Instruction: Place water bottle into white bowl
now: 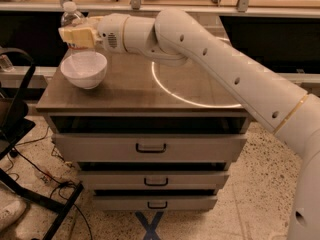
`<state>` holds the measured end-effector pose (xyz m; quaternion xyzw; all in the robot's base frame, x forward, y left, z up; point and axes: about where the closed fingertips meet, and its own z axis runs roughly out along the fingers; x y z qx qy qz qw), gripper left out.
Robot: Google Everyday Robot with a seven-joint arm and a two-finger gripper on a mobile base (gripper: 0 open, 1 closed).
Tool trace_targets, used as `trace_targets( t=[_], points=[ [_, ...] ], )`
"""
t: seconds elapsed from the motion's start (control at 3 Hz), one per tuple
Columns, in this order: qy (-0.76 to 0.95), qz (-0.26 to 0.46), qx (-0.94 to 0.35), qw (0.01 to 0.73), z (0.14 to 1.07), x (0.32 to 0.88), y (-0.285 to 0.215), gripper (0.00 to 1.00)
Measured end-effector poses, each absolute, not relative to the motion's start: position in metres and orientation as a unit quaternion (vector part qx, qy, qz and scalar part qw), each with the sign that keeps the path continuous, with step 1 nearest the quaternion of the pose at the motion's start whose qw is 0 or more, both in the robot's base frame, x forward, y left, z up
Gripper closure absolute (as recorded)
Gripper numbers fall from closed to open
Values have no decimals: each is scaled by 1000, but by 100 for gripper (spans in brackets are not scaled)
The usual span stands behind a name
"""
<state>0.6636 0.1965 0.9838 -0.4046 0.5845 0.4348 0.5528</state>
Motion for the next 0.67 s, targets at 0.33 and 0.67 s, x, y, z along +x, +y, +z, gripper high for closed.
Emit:
trace_targets(
  t=[0.33, 0.67],
  points=[
    [585, 442, -397, 552, 977, 663, 198, 100],
    [583, 447, -391, 554, 970, 661, 198, 100]
  ],
)
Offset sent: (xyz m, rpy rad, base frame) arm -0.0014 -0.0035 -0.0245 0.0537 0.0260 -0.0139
